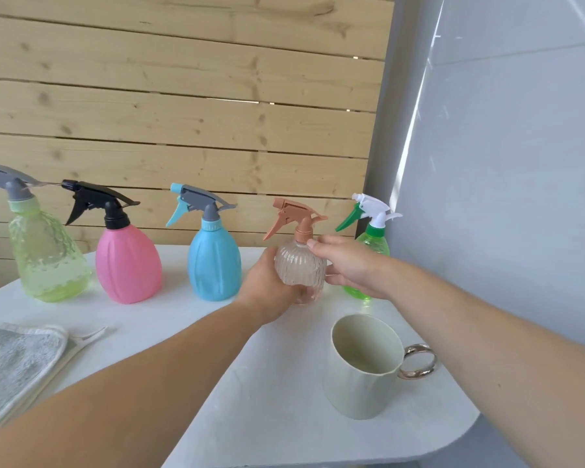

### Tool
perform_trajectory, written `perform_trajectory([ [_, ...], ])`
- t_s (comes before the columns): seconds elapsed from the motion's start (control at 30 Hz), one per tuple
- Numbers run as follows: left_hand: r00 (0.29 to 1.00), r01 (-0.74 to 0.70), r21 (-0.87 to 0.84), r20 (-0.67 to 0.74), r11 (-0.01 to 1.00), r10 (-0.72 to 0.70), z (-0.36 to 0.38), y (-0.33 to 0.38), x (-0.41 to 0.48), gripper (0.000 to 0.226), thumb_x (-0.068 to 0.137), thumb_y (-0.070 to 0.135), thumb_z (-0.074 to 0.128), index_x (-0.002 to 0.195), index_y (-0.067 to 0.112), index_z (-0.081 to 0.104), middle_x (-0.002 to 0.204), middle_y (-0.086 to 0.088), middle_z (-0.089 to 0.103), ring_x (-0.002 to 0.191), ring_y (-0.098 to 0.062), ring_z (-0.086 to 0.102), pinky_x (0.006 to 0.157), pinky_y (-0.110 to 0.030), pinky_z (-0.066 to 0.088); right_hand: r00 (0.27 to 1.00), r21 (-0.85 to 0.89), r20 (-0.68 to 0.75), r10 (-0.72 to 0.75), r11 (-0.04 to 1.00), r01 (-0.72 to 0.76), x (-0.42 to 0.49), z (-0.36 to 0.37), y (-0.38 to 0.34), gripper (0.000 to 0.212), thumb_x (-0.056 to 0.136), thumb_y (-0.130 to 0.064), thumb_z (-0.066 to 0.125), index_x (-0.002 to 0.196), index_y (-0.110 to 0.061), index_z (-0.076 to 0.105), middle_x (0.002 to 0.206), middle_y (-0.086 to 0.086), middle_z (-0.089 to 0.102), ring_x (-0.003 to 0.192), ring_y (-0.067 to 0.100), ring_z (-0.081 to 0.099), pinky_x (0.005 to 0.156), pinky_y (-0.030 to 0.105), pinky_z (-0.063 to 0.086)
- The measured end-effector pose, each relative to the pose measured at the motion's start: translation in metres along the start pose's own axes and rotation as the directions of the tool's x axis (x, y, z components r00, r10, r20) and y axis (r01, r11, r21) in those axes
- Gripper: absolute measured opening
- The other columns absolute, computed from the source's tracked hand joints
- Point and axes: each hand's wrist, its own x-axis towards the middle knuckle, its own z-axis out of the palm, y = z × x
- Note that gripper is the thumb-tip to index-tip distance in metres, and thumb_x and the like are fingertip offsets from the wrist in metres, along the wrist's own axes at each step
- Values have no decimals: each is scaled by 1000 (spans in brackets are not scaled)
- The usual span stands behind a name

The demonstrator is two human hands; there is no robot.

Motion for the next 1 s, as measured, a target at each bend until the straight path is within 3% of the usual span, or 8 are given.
perform_trajectory([
  [0.23,1000,20,-20,7,1000,-19,2,-2,5,72,69,14,90,129,22,51,108,8,66,98,-13,65,82,-32,58,999,-27,-39,-30,999,29,8,1,5,34,102,-38,49,129,-21,58,127,0,66,116,18,63,105,37,47],
  [0.37,999,-5,14,41,1000,4,0,1,3,49,75,8,87,95,34,51,92,16,62,80,1,58,61,-10,47,995,-144,-86,-42,989,29,5,1,9,51,94,-54,50,135,-22,54,134,-3,58,122,20,56,109,44,43],
  [0.47,998,47,18,45,999,-47,-2,2,-3,64,73,23,91,122,24,49,108,7,65,94,-9,63,69,-19,50,985,-187,-165,-44,982,12,-5,-3,7,50,98,-49,50,132,-14,57,136,13,58,116,31,60,105,47,47],
  [0.63,993,111,93,29,990,-114,-1,8,-15,71,76,39,88,128,15,44,115,0,63,101,-22,63,83,-37,54,861,-181,-494,-122,983,35,-24,-20,13,43,92,-40,56,81,1,64,85,21,71,62,30,58,71,47,58],
  [0.7,991,124,111,33,986,-128,1,12,-23,70,78,45,85,124,15,42,115,-1,62,102,-23,63,83,-37,55,749,-254,-641,-169,967,1,-26,-31,18,47,88,-41,58,57,-8,47,54,11,51,57,33,48,57,42,51],
  [0.77,986,166,134,5,977,-169,2,14,-29,66,79,49,83,115,18,37,117,-4,57,103,-26,62,81,-36,55,673,-215,-723,-154,977,-7,-25,-40,20,38,88,-42,62,66,-17,44,61,0,44,64,28,45,55,33,37],
  [0.83,984,176,161,-48,971,-171,4,14,-34,62,80,52,81,109,20,36,114,-5,54,102,-27,62,81,-39,55,667,-96,-743,-50,995,-32,-20,-47,21,39,84,-49,67,96,-15,51,94,0,51,87,26,52,69,33,41],
  [1.0,992,128,79,-27,989,-126,6,13,-36,35,86,44,76,100,19,56,88,4,61,74,-16,61,64,-31,54,784,65,-621,13,997,35,-2,-55,28,48,84,-47,72,116,-14,59,112,-3,57,103,20,53,86,31,38],
])
